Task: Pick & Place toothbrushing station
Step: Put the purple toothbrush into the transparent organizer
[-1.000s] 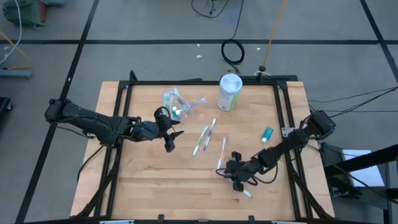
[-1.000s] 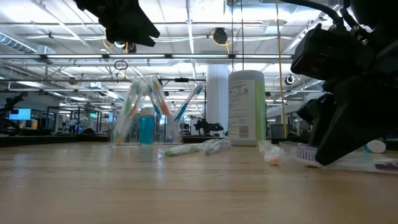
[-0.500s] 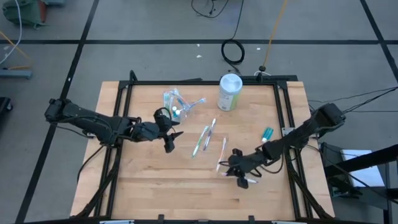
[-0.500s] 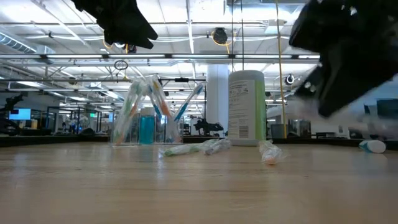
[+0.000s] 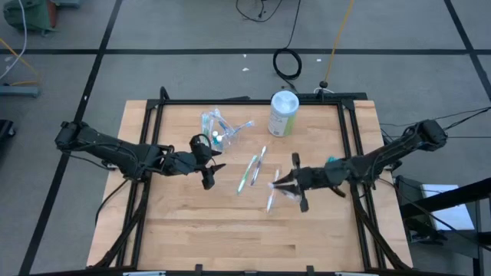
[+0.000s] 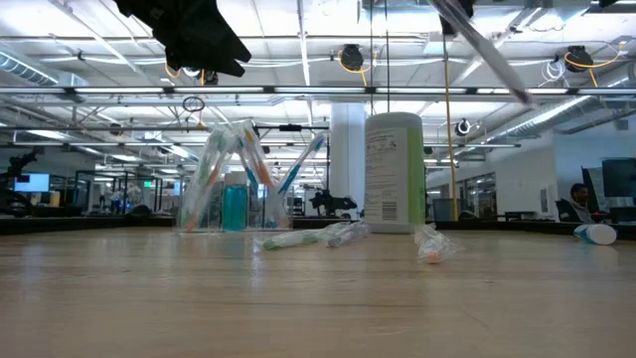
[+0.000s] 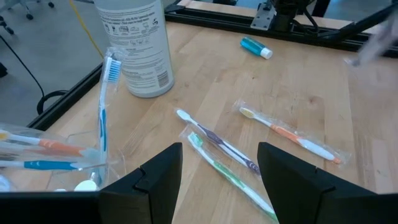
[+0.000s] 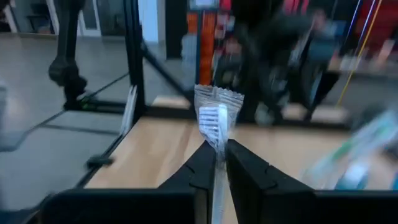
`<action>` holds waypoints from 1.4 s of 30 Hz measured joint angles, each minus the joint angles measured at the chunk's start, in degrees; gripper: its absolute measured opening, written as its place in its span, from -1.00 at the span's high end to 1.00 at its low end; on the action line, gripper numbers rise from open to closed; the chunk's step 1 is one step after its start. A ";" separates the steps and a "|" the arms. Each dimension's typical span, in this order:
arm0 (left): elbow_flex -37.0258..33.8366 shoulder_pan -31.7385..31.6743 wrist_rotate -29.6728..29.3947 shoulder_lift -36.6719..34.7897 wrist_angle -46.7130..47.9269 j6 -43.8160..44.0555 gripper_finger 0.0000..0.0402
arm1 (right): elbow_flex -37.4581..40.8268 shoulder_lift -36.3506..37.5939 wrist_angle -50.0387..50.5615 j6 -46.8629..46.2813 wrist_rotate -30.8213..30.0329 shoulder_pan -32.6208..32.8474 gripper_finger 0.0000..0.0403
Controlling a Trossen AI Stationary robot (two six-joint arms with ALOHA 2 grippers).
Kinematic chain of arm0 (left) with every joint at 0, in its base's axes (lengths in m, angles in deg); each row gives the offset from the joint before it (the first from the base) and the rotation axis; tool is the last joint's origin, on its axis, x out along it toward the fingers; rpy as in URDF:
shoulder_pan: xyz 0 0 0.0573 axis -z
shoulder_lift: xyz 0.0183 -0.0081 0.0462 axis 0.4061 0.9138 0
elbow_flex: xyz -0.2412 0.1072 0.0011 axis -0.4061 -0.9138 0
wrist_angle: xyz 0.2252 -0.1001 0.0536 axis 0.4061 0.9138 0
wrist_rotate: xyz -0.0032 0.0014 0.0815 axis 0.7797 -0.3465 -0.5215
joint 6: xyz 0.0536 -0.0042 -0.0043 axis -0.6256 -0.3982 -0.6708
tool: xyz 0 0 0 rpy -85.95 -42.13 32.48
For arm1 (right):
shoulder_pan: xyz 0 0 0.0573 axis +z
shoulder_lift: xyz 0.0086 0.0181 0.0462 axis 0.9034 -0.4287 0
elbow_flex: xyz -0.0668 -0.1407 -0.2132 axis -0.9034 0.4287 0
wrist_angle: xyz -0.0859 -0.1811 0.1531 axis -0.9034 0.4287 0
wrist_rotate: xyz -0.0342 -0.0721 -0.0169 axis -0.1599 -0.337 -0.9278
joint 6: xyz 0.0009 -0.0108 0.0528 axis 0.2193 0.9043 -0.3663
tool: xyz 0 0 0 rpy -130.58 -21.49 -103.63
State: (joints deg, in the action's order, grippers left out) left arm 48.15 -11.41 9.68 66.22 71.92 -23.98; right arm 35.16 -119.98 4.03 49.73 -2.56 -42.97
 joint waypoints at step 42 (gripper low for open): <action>0.04 -3.87 0.76 4.65 -25.32 -25.60 -0.08 | -0.14 -23.51 -54.96 19.54 16.79 -28.08 0.88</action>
State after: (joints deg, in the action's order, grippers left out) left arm 48.20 -15.27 10.43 70.87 46.60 -49.58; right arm 35.01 -143.49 -50.93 69.26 14.24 -71.05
